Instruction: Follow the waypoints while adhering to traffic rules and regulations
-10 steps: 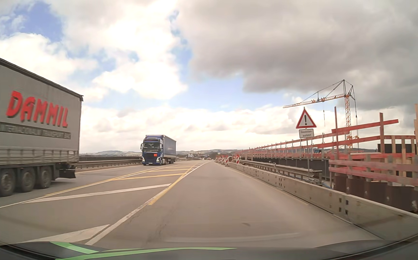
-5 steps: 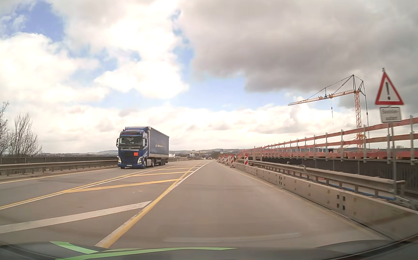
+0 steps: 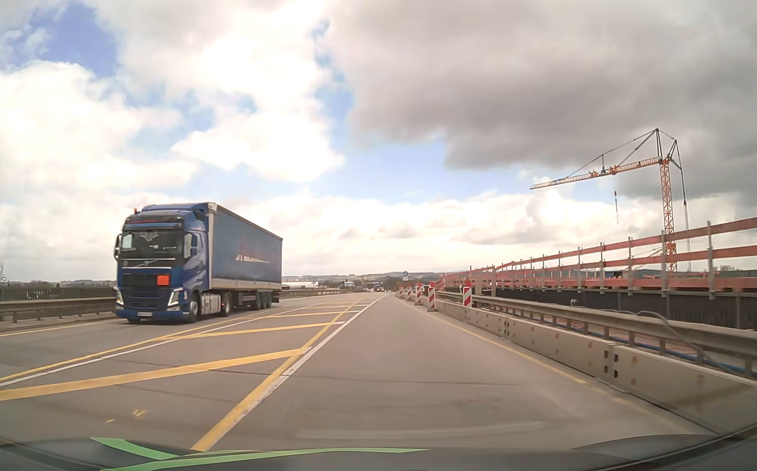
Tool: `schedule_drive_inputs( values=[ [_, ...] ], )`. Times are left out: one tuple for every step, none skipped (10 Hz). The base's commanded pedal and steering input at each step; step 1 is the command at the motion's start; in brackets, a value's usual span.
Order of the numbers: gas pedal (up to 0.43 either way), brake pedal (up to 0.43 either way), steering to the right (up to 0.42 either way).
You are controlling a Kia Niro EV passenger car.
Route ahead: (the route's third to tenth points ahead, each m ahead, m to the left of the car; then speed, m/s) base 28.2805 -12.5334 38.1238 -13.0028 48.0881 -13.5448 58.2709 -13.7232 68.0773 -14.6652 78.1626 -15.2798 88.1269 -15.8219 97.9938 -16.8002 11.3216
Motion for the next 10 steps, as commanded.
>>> schedule_drive_inputs(
  values=[
    [0.110, 0.000, -0.002],
    [0.110, 0.000, -0.002],
    [0.110, 0.000, -0.002],
    [0.110, 0.000, -0.001],
    [0.110, 0.000, 0.000],
    [0.110, 0.000, 0.000],
    [0.110, 0.000, 0.000],
    [0.110, 0.000, 0.000],
    [0.110, 0.000, 0.000],
    [0.110, 0.000, 0.000]
  ],
)
